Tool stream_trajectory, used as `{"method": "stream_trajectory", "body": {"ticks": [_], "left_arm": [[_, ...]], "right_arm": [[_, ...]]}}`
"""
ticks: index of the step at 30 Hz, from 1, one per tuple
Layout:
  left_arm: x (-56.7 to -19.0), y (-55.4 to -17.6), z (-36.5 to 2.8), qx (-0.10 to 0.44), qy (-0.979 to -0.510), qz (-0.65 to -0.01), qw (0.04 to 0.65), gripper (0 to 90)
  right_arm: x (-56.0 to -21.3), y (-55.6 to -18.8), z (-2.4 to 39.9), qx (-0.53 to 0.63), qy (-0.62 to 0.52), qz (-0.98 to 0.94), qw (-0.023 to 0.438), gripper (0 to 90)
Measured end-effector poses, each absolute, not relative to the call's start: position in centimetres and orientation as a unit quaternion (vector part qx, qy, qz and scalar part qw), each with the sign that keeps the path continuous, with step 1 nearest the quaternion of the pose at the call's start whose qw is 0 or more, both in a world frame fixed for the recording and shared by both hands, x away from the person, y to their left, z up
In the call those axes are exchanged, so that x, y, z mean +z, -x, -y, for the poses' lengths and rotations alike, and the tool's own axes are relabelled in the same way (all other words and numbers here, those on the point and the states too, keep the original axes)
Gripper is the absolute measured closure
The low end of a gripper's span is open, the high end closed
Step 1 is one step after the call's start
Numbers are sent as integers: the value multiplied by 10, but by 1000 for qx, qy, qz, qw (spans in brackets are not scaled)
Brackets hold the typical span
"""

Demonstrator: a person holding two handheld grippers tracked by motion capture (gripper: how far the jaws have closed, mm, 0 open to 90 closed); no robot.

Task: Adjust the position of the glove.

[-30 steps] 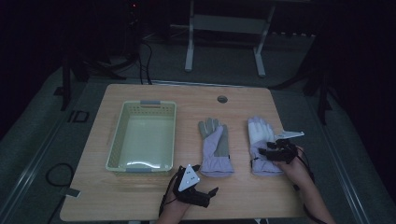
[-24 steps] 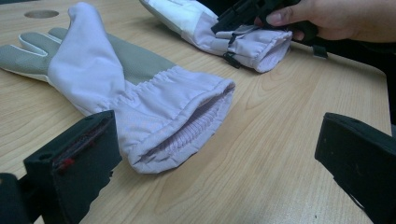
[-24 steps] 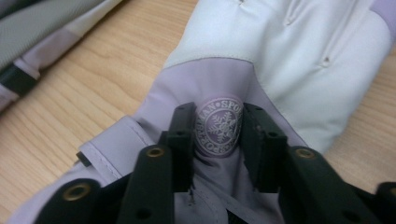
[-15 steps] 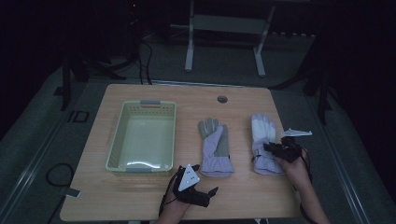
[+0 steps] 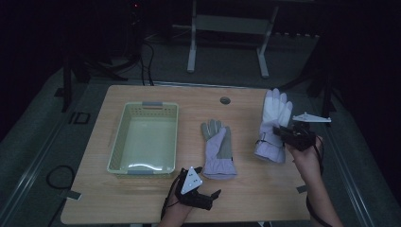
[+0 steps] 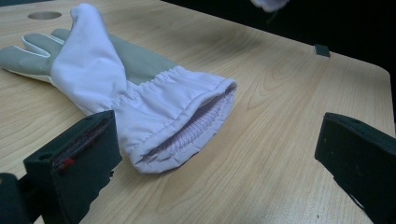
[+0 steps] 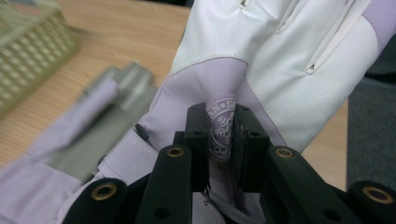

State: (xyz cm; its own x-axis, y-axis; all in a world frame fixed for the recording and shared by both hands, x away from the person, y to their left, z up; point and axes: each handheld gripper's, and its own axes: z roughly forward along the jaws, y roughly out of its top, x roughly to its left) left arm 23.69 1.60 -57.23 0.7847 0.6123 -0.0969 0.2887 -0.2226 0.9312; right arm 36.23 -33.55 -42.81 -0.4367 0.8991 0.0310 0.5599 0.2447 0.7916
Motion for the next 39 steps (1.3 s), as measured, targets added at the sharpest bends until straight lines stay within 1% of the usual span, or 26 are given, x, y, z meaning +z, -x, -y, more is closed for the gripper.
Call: {"method": "stream_trajectory", "body": {"ticks": [11, 15, 18, 26, 33, 39], "left_arm": [[-572, -237, -16, 148, -768, -292, 550, 2], [-572, -237, -16, 148, -768, -292, 550, 2], [-572, -237, -16, 149, -769, -291, 550, 2], [-572, -236, -16, 154, -770, -288, 548, 2], [-572, -236, -16, 154, -770, -288, 548, 2], [-572, -235, -16, 155, -769, -291, 547, 2]], "right_arm": [[-379, -356, 291, 413, -453, -754, 234, 782], [-371, -356, 274, 416, -446, -758, 231, 782], [-368, -353, 252, 419, -432, -766, 224, 782], [-385, -351, 212, 411, -414, -789, 192, 782], [-418, -352, 187, 384, -409, -812, 162, 785], [-443, -358, 178, 355, -414, -826, 145, 786]]}}
